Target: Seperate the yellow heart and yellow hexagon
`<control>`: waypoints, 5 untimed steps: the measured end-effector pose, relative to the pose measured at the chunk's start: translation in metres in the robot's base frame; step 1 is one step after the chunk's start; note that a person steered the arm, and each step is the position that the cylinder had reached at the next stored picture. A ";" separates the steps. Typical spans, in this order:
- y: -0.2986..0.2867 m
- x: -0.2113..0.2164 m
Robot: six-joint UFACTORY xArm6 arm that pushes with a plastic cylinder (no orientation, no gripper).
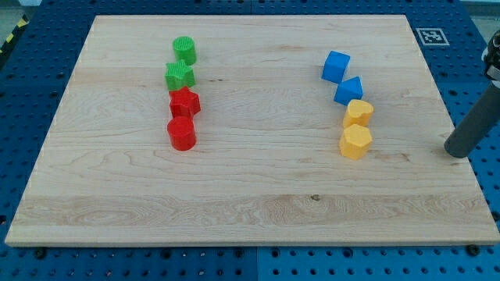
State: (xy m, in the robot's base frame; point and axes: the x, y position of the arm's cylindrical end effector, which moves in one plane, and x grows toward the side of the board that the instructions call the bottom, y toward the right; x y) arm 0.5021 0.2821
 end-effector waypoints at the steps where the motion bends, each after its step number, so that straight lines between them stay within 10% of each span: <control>1: 0.000 0.000; 5: -0.034 -0.062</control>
State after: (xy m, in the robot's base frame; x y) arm 0.4406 0.2482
